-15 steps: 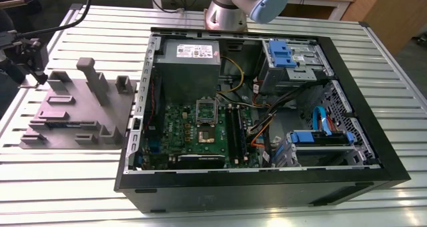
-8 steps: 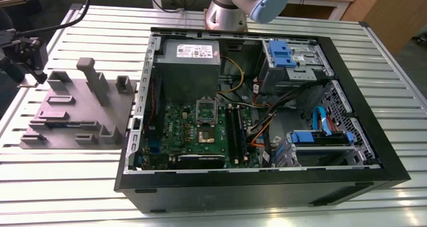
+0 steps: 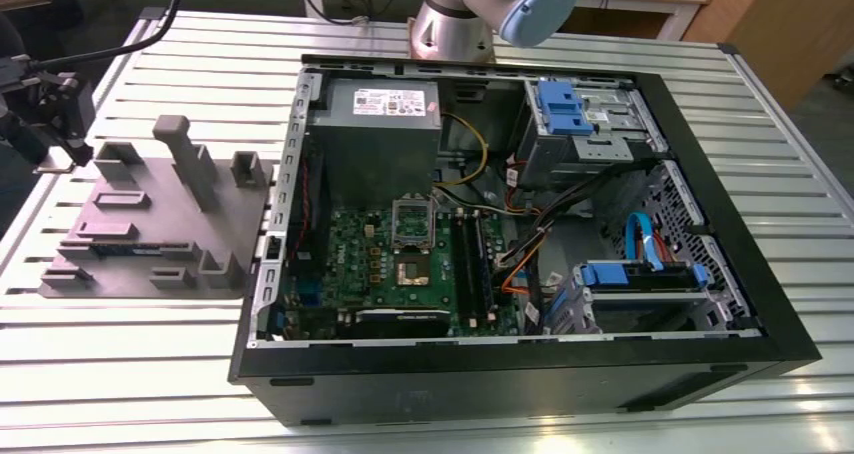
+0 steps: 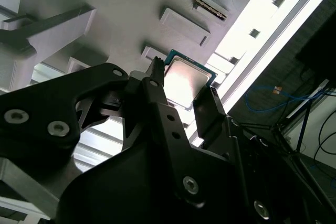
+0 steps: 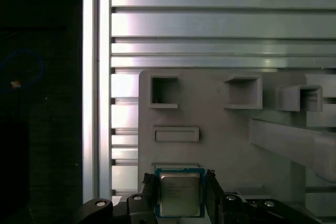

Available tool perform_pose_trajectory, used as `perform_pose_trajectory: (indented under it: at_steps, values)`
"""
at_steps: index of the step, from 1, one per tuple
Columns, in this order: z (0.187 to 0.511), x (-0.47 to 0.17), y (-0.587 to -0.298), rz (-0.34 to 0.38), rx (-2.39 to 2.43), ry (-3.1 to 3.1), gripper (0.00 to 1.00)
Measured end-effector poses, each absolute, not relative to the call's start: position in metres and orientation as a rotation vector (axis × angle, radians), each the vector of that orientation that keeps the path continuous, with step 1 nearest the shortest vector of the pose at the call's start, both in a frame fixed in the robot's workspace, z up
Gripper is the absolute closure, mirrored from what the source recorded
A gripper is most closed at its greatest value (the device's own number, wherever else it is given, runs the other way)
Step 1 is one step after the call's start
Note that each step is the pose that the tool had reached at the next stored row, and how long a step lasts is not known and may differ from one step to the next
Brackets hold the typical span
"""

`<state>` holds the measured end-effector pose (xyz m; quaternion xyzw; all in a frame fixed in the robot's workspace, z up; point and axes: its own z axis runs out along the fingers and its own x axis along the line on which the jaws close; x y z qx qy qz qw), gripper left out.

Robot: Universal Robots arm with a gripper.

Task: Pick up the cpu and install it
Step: 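Pick up the cpu and move it towards the insertion slot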

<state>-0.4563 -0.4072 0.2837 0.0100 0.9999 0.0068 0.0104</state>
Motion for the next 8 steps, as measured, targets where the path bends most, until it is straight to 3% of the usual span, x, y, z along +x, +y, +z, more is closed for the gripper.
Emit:
perform_pose_trajectory:
  at_steps: [8]
  values:
    - [0.2838,-0.4555,-0.4072,0.021,0.031,3.121,0.53]
